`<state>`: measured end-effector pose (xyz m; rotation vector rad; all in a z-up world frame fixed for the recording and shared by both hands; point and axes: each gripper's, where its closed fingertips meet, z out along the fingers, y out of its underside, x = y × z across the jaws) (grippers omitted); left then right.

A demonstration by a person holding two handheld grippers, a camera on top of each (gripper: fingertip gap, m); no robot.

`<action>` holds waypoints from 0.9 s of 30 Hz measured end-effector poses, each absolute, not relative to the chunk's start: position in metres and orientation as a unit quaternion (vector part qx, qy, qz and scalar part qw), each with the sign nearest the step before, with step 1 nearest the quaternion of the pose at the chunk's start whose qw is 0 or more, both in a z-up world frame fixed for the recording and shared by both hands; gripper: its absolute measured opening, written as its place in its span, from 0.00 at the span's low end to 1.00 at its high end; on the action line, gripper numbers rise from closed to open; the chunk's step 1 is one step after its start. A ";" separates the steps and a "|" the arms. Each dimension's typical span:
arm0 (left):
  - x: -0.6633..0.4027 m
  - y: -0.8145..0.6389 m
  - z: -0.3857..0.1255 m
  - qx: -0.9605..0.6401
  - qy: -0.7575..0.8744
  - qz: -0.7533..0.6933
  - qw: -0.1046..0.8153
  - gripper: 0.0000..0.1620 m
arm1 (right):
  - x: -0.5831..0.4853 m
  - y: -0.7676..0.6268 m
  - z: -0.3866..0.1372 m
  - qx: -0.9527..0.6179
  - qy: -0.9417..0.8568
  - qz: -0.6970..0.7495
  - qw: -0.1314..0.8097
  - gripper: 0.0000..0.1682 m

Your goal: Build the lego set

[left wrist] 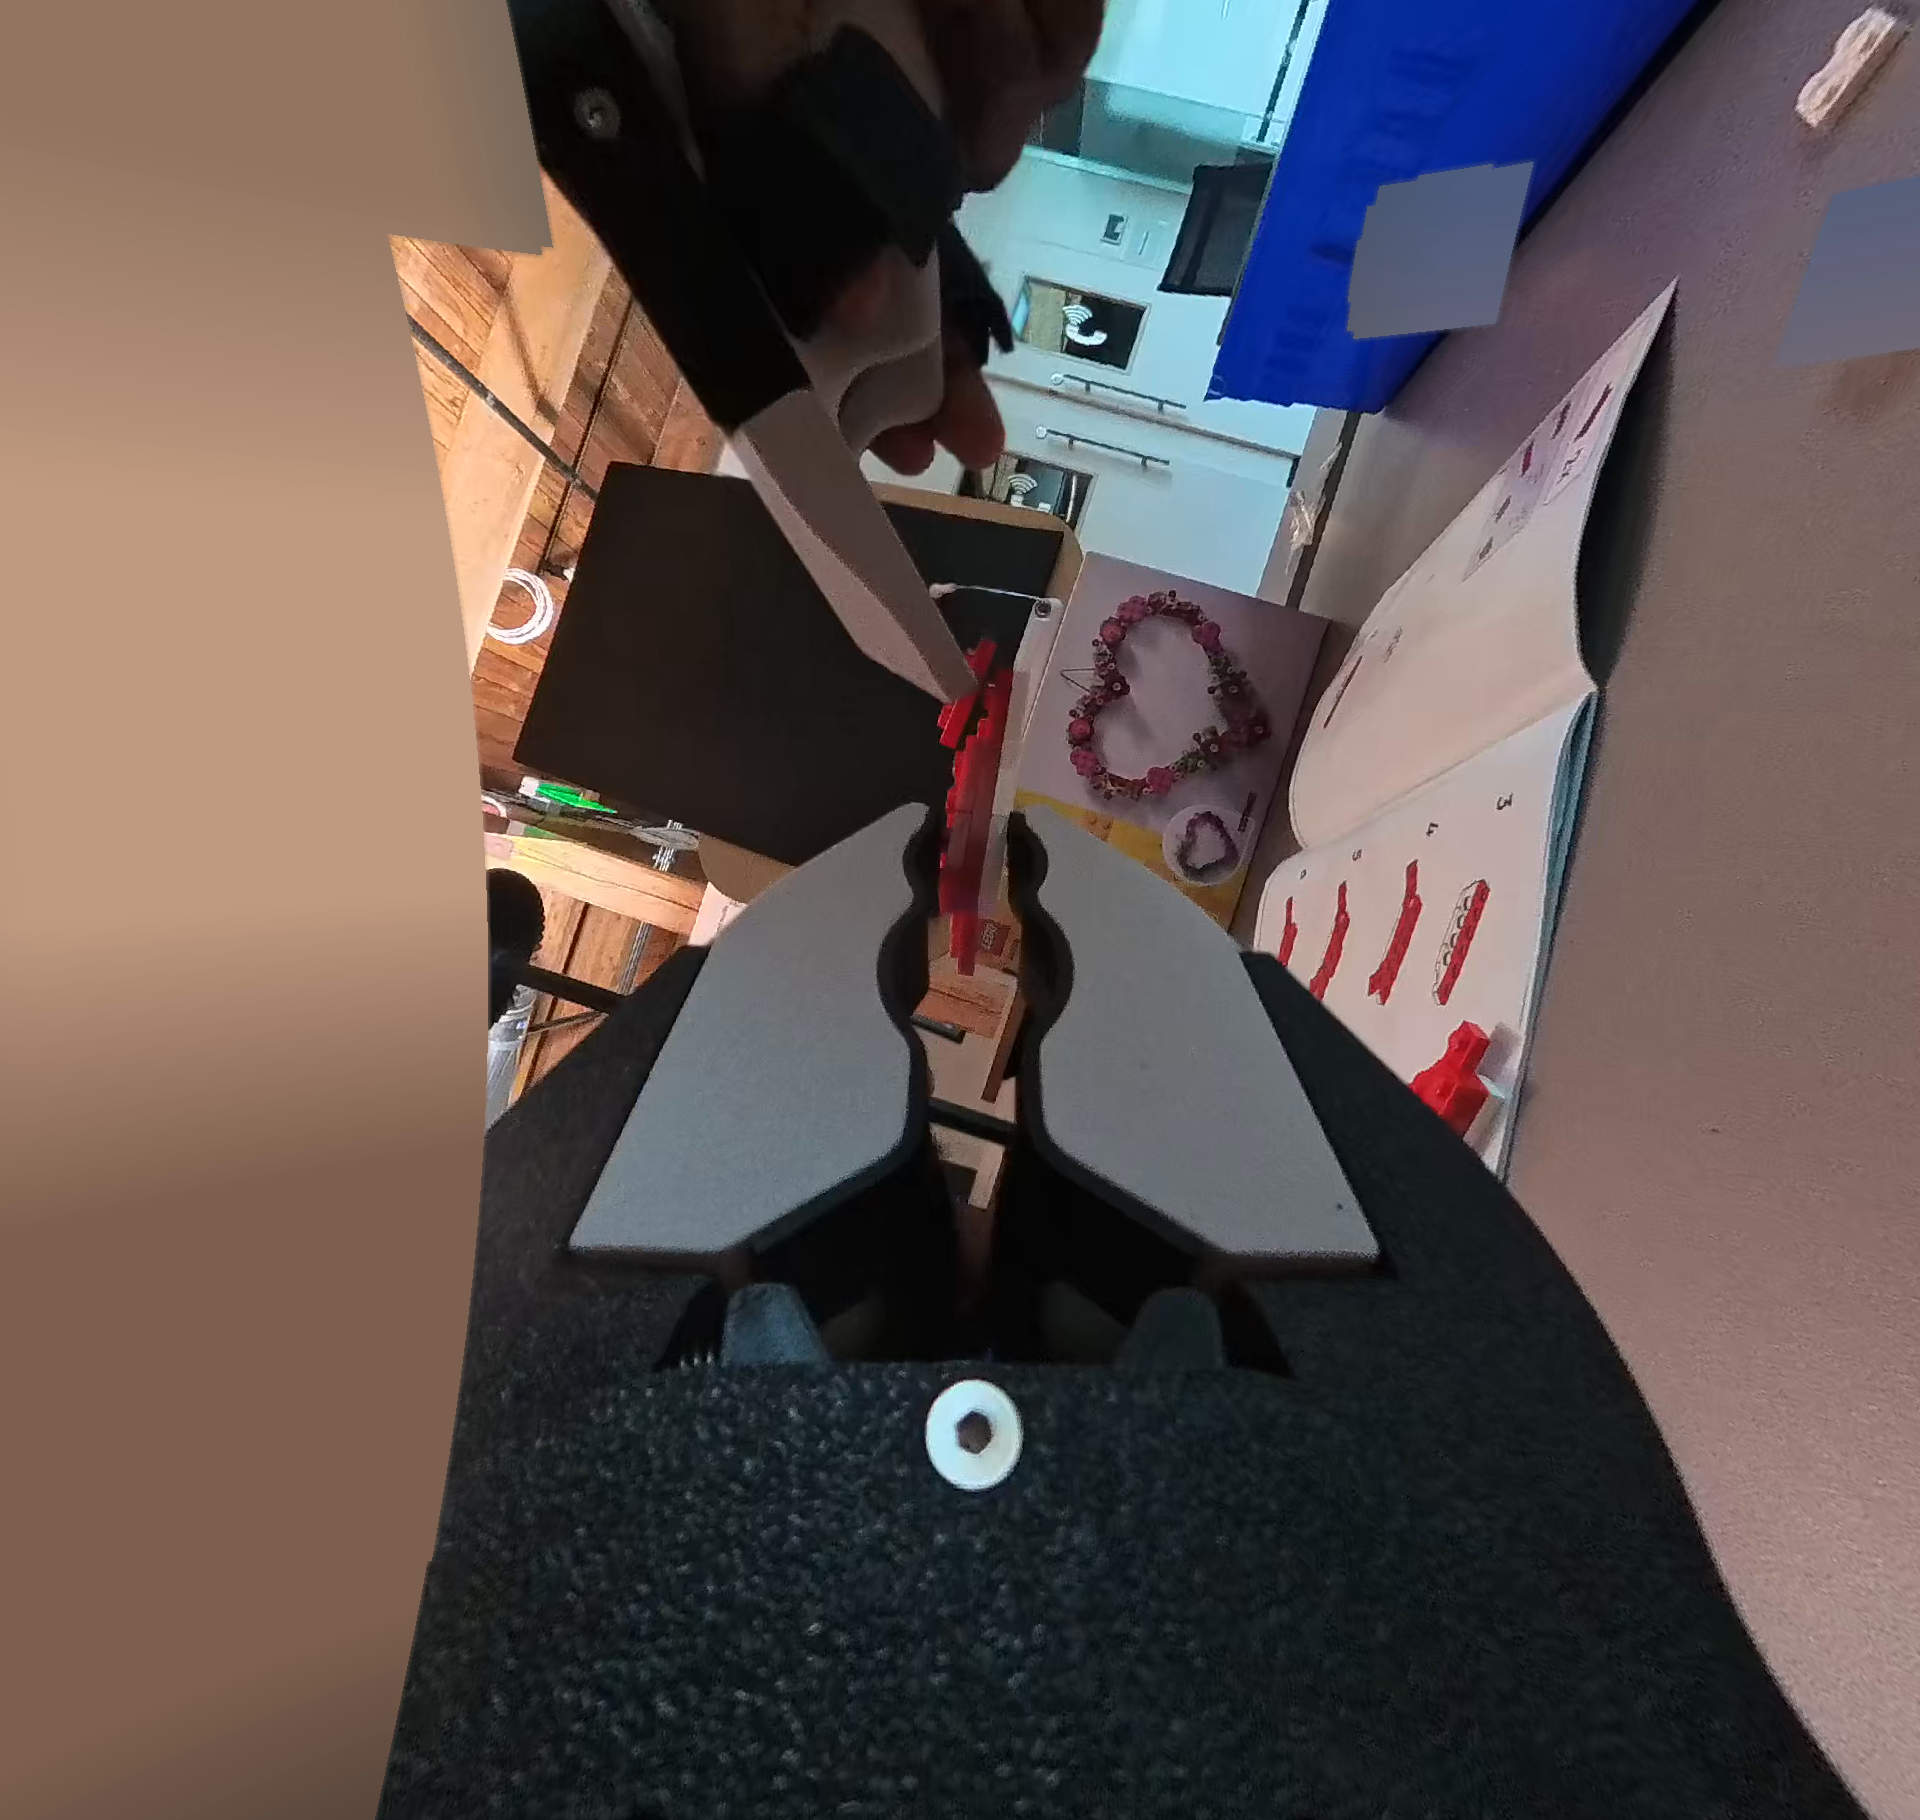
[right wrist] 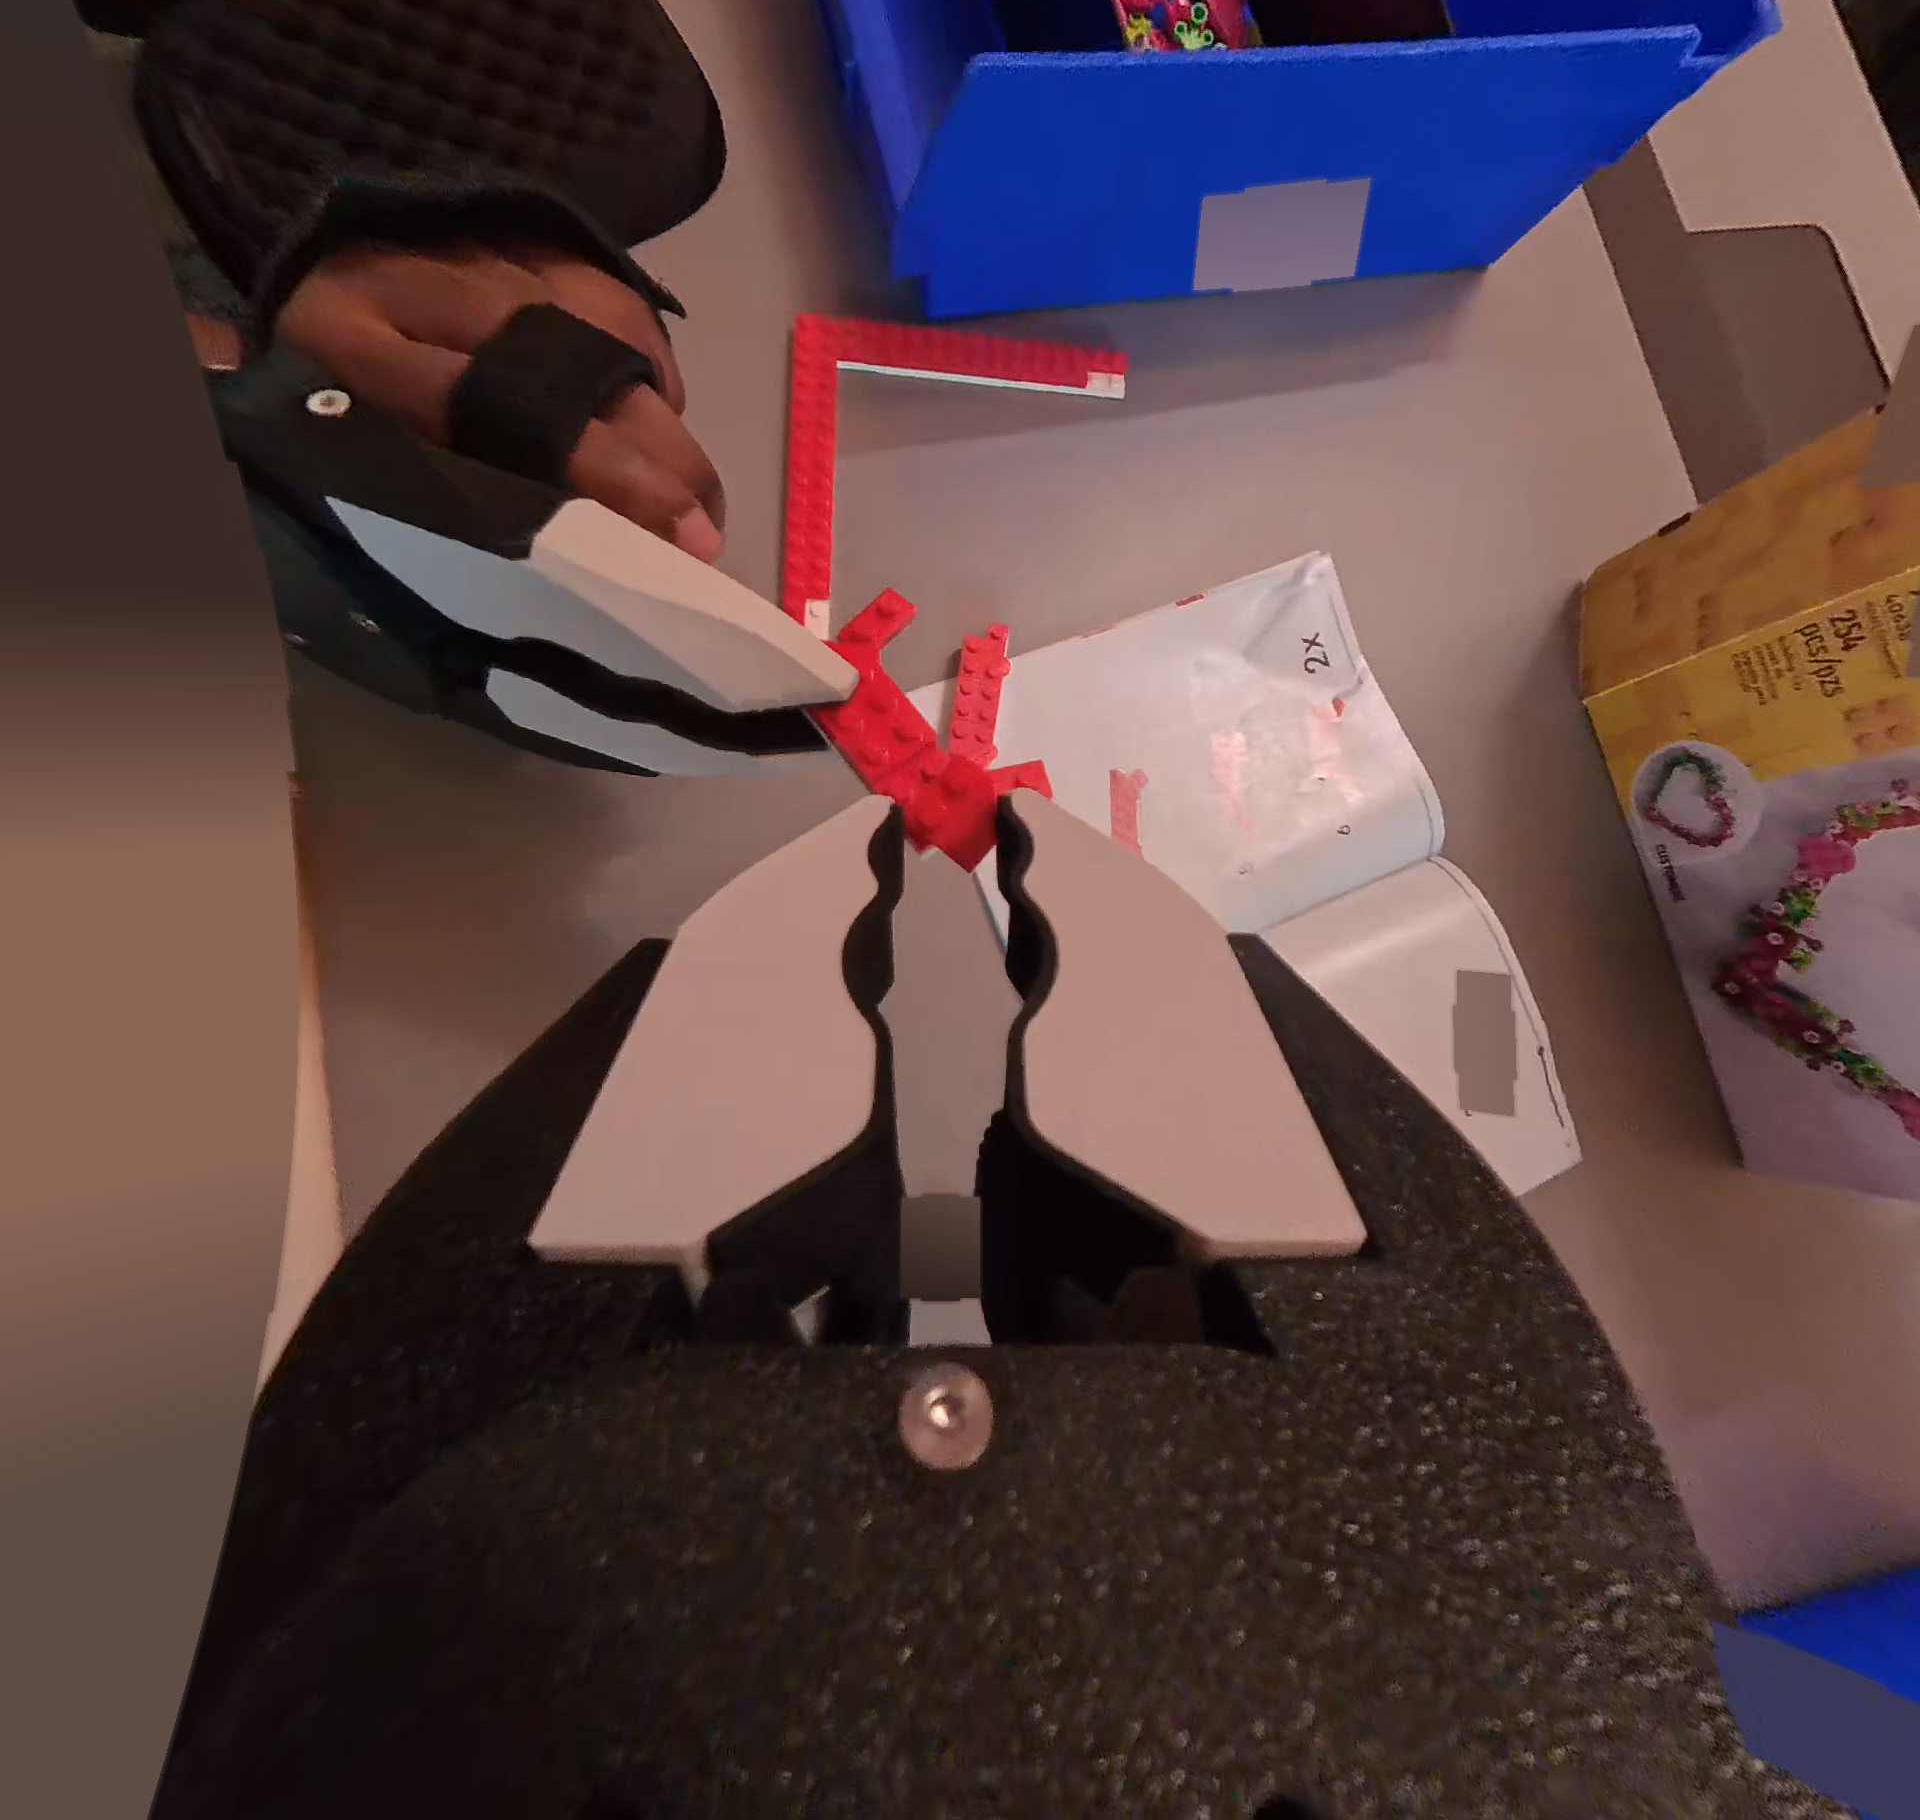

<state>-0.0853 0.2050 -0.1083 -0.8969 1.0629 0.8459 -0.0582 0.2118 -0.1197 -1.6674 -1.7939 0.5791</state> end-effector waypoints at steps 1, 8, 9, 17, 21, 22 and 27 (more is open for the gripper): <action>-0.086 0.206 -0.109 -0.402 0.474 0.383 0.684 0.07 | -0.060 0.211 -0.120 -0.631 -0.681 0.216 0.304 0.10; -0.089 0.205 -0.110 -0.399 0.468 0.418 0.669 0.07 | -0.066 0.212 -0.122 -0.648 -0.681 0.188 0.284 0.10; -0.088 0.205 -0.110 -0.401 0.466 0.419 0.668 0.07 | -0.067 0.212 -0.122 -0.650 -0.680 0.186 0.283 0.10; -0.086 0.200 -0.111 -0.406 0.457 0.418 0.671 0.07 | -0.071 0.211 -0.121 -0.653 -0.678 0.182 0.284 0.10; -0.085 0.198 -0.112 -0.408 0.452 0.417 0.675 0.07 | -0.072 0.209 -0.122 -0.650 -0.682 0.179 0.282 0.13; -0.084 0.197 -0.112 -0.408 0.451 0.417 0.675 0.07 | -0.072 0.209 -0.122 -0.650 -0.682 0.178 0.283 0.13; -0.083 0.195 -0.114 -0.413 0.450 0.412 0.676 0.07 | -0.070 0.214 -0.116 -0.640 -0.683 0.176 0.306 0.14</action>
